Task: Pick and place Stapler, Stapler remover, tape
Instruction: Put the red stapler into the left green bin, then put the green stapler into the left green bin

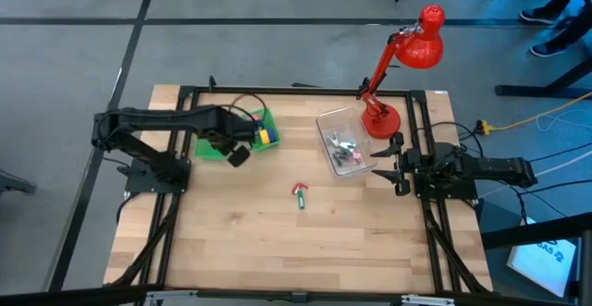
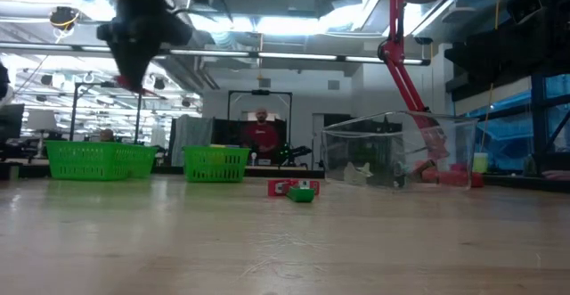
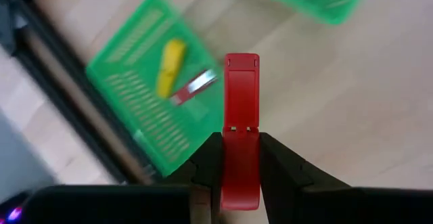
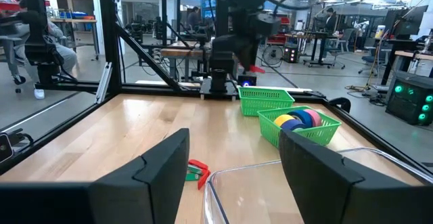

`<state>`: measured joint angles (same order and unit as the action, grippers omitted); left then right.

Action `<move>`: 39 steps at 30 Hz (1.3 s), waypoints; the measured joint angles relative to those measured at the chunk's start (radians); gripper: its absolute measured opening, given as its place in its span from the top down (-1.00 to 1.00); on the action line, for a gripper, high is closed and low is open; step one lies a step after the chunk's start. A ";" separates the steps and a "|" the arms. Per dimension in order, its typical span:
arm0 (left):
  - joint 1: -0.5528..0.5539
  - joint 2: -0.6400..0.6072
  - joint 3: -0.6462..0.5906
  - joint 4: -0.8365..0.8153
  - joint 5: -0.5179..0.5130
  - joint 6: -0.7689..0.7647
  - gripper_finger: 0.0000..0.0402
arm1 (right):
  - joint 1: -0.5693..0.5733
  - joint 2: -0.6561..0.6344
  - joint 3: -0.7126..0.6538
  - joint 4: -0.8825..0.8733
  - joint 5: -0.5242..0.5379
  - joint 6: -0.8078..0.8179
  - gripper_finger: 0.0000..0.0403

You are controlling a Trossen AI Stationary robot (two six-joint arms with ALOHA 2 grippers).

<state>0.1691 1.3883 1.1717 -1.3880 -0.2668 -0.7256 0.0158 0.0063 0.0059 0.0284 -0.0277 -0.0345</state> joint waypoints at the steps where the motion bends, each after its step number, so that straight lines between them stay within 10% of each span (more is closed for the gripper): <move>1: 0.022 -0.007 0.000 -0.023 0.003 0.016 0.68 | 0.000 0.000 0.000 0.000 0.000 0.000 -0.15; 18: 0.333 -0.052 -0.241 0.075 0.135 0.381 0.59 | 0.000 0.000 0.000 0.000 0.000 0.000 -0.15; 39: 0.357 -0.067 -0.262 0.305 0.101 0.465 0.10 | 0.000 0.000 0.000 0.000 0.000 0.000 -0.15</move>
<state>0.5257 1.3216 0.9096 -1.0835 -0.1659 -0.2607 0.0161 0.0063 0.0059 0.0283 -0.0277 -0.0348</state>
